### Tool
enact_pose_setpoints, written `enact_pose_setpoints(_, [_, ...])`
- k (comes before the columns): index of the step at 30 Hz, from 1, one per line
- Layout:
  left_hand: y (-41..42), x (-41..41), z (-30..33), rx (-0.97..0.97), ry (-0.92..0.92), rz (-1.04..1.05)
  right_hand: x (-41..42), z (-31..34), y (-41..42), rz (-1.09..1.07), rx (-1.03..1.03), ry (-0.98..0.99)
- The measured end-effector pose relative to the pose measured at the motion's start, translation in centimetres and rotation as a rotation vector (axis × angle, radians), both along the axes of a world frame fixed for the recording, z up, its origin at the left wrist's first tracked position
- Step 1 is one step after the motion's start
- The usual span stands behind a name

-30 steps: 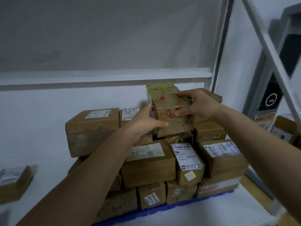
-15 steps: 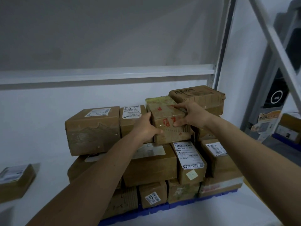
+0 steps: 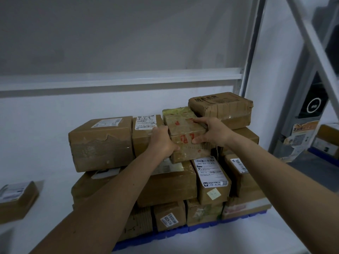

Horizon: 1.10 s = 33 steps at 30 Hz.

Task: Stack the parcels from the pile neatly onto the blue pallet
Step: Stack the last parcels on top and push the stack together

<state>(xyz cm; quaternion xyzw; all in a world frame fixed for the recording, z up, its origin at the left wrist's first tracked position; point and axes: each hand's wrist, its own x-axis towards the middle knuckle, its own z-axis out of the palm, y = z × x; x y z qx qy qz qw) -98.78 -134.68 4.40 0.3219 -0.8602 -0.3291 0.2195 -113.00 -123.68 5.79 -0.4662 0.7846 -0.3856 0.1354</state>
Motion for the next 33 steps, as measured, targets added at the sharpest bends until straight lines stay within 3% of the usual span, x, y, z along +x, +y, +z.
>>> enact_pose_setpoints(11, [-0.1,0.4,0.0,-0.117,0.087,0.012,0.2,0.4,-0.1,-0.049,-0.013,0.126])
enact_pose_setpoints(18, [0.4,0.7,-0.5,-0.144,0.046,-0.001,1.0,0.6,0.4,-0.039,0.084,0.165])
enact_pose_setpoints(20, [0.4,1.5,0.0,-0.168,0.056,-0.014,1.6,1.2,0.5,-0.046,0.089,0.256])
enact_pose_setpoints(23, [0.2,3.6,2.0,-0.361,0.033,0.079,3.2,2.7,0.0,-0.072,0.028,0.572])
enact_pose_setpoints(28, [-2.1,9.9,4.2,-0.64,-0.083,0.287,9.0,3.9,-3.9,0.162,-0.119,0.746])
enact_pose_setpoints(33, [-3.8,17.6,2.0,-0.636,-0.321,0.472,17.2,1.2,-8.0,0.496,-0.203,0.719])
